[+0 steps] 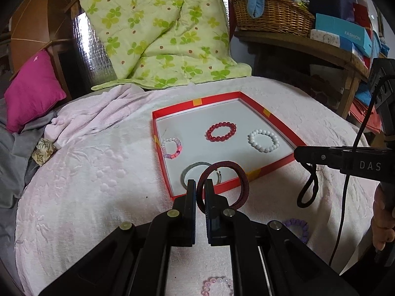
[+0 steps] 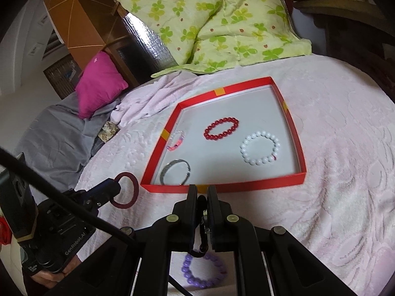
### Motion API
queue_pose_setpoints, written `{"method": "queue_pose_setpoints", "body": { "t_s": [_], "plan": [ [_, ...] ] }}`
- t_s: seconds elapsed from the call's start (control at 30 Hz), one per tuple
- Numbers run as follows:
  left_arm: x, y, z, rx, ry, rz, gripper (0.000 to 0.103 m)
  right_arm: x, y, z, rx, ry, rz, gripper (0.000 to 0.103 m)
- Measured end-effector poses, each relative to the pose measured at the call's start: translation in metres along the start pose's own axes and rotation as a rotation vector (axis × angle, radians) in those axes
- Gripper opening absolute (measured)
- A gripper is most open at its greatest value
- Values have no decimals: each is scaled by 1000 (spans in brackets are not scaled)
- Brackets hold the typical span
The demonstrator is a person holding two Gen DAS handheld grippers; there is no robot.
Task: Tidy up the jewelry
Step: 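Carry the dark red ring and black hair tie over the red box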
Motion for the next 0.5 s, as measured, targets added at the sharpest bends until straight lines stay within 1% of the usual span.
{"method": "queue_pose_setpoints", "body": {
  "t_s": [0.2,0.37,0.5],
  "plan": [
    [-5,-5,-4,15,-22,23,7,-12,-4,-7,-6,8,32,9],
    [-16,-13,-10,66,-60,84,7,-28,-11,-3,7,27,78,9],
    [-22,-17,-19,75,-75,120,7,-43,-17,7,15,63,110,9]
  ]
}}
Point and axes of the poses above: each gripper's, at about its wrist camera, not at the fingertips, and y roughly the way its jaws point, z to its right, x to its underside, the point moved 10 cm from there along y, roughly the way its jaws point, and after that the axes turned 9 degrees about x, right-handed, at the moved point
